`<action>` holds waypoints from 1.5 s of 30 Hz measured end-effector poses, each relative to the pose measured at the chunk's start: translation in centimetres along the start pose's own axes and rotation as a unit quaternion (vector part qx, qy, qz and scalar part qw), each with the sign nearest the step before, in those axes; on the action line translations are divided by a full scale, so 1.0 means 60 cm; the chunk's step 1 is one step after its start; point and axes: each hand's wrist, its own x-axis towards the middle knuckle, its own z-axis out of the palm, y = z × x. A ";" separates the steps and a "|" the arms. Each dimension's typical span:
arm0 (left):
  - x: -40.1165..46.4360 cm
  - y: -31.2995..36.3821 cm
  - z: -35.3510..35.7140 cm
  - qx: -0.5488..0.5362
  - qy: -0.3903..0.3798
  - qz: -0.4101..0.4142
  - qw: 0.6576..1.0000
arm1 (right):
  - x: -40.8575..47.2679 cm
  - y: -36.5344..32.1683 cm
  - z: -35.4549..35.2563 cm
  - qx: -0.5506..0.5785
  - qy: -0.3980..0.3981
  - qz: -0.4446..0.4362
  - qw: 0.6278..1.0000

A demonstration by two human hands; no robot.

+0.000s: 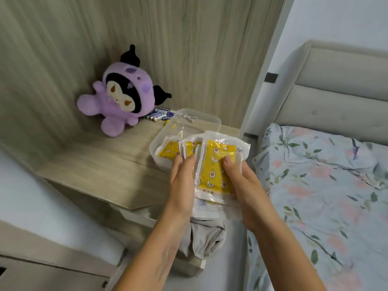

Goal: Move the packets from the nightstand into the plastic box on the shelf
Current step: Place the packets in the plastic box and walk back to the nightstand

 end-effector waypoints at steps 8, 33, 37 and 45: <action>0.049 0.016 0.023 0.075 -0.024 -0.005 0.997 | 0.068 -0.011 0.009 -0.047 -0.008 -0.103 0.994; 0.160 0.093 0.026 -0.319 -0.067 -0.136 0.935 | 0.169 -0.028 0.066 -0.104 0.027 -0.219 0.970; 0.153 0.093 0.002 -0.179 -0.061 -0.057 0.980 | 0.198 -0.066 0.051 -0.131 0.014 -0.208 0.969; 0.161 0.045 -0.104 0.505 0.004 0.309 0.806 | 0.349 -0.150 0.024 -0.524 -0.104 -0.065 0.843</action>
